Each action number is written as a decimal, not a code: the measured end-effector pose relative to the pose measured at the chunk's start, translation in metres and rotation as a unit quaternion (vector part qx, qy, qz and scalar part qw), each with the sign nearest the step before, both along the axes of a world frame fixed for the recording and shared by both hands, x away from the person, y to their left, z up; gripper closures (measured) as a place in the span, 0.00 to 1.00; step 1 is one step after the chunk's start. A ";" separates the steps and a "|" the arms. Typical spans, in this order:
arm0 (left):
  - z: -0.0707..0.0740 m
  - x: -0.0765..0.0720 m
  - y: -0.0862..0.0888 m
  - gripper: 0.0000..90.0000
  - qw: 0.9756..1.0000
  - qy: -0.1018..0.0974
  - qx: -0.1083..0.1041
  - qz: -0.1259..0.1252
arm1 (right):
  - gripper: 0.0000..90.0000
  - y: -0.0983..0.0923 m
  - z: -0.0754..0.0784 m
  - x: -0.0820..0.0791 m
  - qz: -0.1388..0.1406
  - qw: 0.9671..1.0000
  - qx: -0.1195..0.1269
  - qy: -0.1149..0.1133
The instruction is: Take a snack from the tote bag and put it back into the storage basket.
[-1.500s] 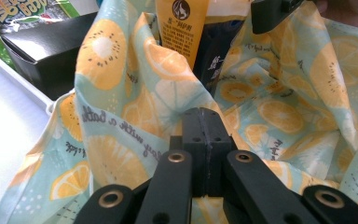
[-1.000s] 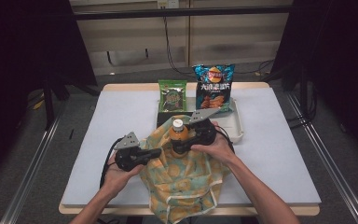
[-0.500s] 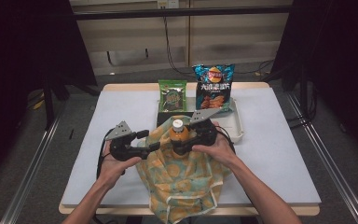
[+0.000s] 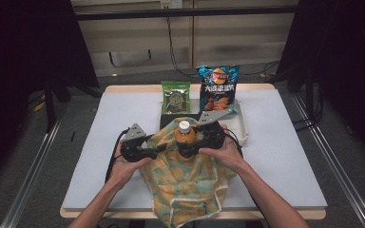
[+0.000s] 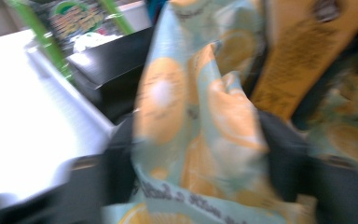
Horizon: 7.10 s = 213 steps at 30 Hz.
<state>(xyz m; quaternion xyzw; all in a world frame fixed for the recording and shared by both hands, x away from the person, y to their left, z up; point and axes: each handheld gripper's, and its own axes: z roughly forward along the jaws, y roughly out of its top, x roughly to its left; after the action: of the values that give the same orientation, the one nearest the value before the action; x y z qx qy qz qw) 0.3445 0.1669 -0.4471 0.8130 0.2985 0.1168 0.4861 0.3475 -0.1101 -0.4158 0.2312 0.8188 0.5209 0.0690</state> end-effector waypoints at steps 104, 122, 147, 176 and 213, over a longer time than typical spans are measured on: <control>0.023 -0.004 0.020 0.30 0.996 0.016 -0.052 -0.071 | 0.36 -0.138 0.010 0.047 -0.181 0.983 0.020 -0.022; 0.002 -0.011 -0.029 0.96 0.982 0.043 0.032 -0.182 | 0.36 -0.140 -0.016 0.066 -0.182 0.983 0.009 -0.008; -0.029 -0.057 0.022 0.98 0.980 0.097 0.081 -0.155 | 0.35 -0.138 -0.018 0.068 -0.175 0.984 0.002 -0.021; 0.002 -0.057 0.039 0.37 0.995 0.045 -0.027 -0.080 | 0.12 -0.151 -0.010 0.051 -0.207 0.978 0.025 -0.004; 0.022 -0.067 0.057 0.10 0.999 -0.005 -0.050 0.021 | 0.08 -0.149 0.005 -0.076 -0.278 0.960 0.028 -0.027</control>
<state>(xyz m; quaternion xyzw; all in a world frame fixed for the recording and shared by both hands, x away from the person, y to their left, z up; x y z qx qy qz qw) 0.2780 0.2234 -0.4247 0.7808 0.3185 0.1159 0.5249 0.2714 -0.2593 -0.4106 0.4377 0.7052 0.5095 0.2271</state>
